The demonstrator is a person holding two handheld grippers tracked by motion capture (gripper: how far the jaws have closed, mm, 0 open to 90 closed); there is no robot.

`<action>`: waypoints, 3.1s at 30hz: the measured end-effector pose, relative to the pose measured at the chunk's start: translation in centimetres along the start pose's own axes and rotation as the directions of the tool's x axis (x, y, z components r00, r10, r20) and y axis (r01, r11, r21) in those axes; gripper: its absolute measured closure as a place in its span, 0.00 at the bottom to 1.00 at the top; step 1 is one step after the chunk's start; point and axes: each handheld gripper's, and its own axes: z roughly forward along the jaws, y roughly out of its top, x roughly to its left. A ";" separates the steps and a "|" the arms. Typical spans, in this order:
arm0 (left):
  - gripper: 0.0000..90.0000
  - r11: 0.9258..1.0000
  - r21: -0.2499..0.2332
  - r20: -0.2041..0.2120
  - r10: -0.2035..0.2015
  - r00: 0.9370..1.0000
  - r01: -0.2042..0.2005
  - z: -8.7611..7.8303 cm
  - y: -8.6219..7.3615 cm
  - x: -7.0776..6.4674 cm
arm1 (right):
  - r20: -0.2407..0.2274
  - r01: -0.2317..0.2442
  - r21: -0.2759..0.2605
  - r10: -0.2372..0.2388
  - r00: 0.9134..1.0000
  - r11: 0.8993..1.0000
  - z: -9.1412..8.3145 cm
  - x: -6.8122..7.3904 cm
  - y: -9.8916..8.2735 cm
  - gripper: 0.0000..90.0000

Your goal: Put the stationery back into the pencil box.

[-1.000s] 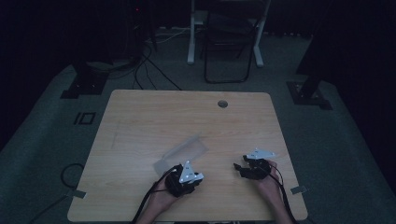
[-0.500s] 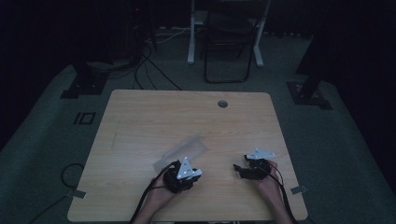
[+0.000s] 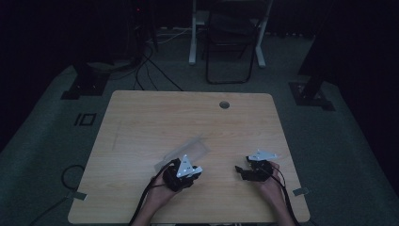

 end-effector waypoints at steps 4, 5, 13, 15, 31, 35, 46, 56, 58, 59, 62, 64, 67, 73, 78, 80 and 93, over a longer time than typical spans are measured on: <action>0.79 1.000 -0.009 -0.010 0.002 1.000 -0.002 -0.2 0.2 0.3 | -0.001 0.001 0.000 -0.001 1.000 1.000 0.0 0.0 0.0 0.35; 0.79 1.000 -0.013 -0.015 0.001 1.000 -0.001 -0.3 0.3 0.4 | -0.001 0.002 0.000 -0.002 1.000 1.000 0.0 0.0 0.0 0.35; 0.79 1.000 -0.025 -0.034 0.005 0.999 -0.006 -0.5 0.6 0.9 | -0.001 0.001 0.000 -0.001 1.000 1.000 0.0 0.0 0.0 0.35; 0.79 1.000 -0.028 -0.043 0.009 0.999 -0.010 -0.5 0.6 1.0 | -0.001 0.001 0.000 -0.001 1.000 1.000 0.0 0.0 0.0 0.35; 0.79 0.999 -0.030 -0.082 0.018 0.996 -0.020 -0.3 0.8 1.7 | -0.003 0.003 0.001 -0.003 1.000 1.000 0.0 0.0 0.0 0.35; 0.79 0.999 -0.029 -0.092 0.018 0.996 -0.021 -0.2 0.7 1.8 | -0.003 0.002 0.001 -0.002 1.000 1.000 0.0 0.0 0.0 0.35; 0.79 0.999 -0.028 -0.121 0.021 0.992 -0.024 0.1 0.6 2.3 | -0.003 0.003 0.001 -0.003 1.000 1.000 0.0 0.0 0.0 0.35; 0.79 0.999 -0.035 -0.146 0.024 0.989 -0.029 0.5 0.4 2.7 | -0.003 0.002 0.001 -0.002 1.000 1.000 0.0 0.0 0.0 0.35; 0.79 0.999 -0.037 -0.148 0.023 0.989 -0.029 0.5 0.4 2.8 | -0.003 0.003 0.001 -0.003 1.000 1.000 0.0 0.0 0.0 0.35; 0.79 0.999 -0.039 -0.150 0.022 0.988 -0.028 0.6 0.4 2.9 | -0.003 0.002 0.001 -0.002 1.000 1.000 0.0 0.0 0.0 0.35; 0.79 0.999 -0.040 -0.153 0.021 0.988 -0.028 0.6 0.4 3.0 | -0.003 0.003 0.001 -0.003 1.000 1.000 0.0 0.0 0.0 0.35; 0.79 0.999 -0.039 -0.155 0.024 0.988 -0.031 0.6 0.3 3.1 | -0.003 0.002 0.001 -0.002 1.000 1.000 0.0 0.0 0.0 0.35; 0.79 0.999 -0.036 -0.158 0.024 0.987 -0.030 0.7 0.3 3.2 | -0.003 0.003 0.001 -0.003 1.000 1.000 0.0 0.0 0.0 0.35; 0.79 0.999 -0.037 -0.157 0.021 0.987 -0.027 0.9 0.2 3.5 | -0.003 0.003 0.001 -0.003 1.000 1.000 0.0 0.0 0.0 0.35; 0.79 0.999 -0.038 -0.161 0.016 0.987 -0.023 1.0 0.2 3.7 | -0.004 0.003 0.001 -0.003 1.000 1.000 0.0 0.0 0.0 0.35; 0.79 0.999 -0.038 -0.162 0.013 0.987 -0.019 1.1 0.1 3.8 | -0.004 0.004 0.001 -0.004 1.000 1.000 0.0 -0.1 0.0 0.35; 0.79 1.000 -0.026 -0.167 0.001 0.986 -0.005 1.6 -0.1 4.4 | -0.005 0.004 0.002 -0.004 1.000 1.000 0.0 -0.1 0.0 0.35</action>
